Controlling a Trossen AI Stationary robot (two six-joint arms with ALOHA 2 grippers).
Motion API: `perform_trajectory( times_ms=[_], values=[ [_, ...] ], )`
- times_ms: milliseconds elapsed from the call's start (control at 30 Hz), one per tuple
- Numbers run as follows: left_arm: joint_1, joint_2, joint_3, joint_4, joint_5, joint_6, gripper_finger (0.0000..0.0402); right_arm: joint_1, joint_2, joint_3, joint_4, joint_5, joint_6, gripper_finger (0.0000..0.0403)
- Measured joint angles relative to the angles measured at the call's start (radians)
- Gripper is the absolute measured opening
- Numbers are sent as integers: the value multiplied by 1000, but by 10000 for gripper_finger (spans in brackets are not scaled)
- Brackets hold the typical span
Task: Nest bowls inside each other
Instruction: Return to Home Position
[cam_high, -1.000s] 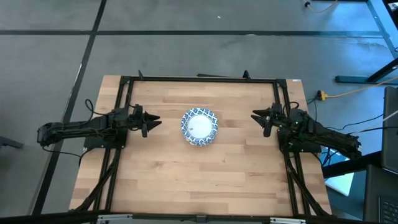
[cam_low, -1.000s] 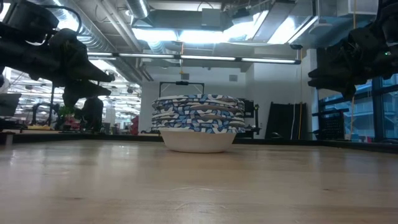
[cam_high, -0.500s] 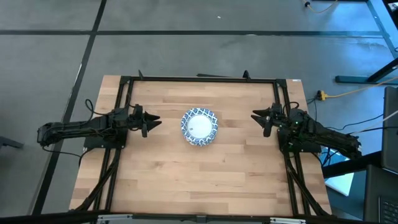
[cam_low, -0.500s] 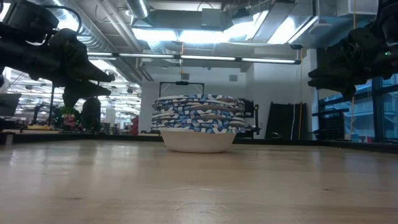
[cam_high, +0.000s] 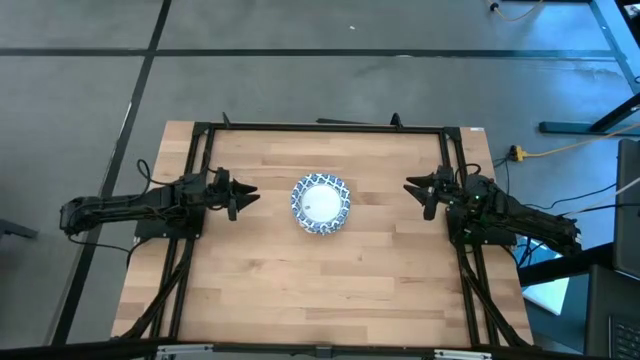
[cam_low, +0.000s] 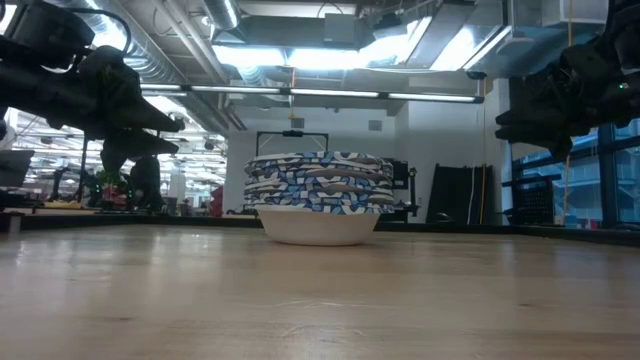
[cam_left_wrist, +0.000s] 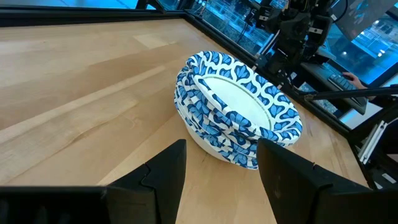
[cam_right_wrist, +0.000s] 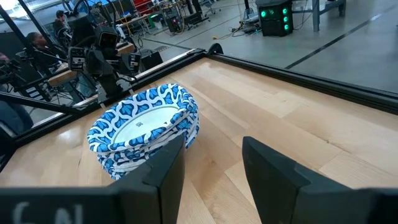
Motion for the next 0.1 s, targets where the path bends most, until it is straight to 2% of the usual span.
perform_trajectory(
  times_ms=[100],
  values=[
    [0, 0, 0, 0, 0, 0, 190, 0, 0, 0, 0, 0, 0, 162]
  ],
)
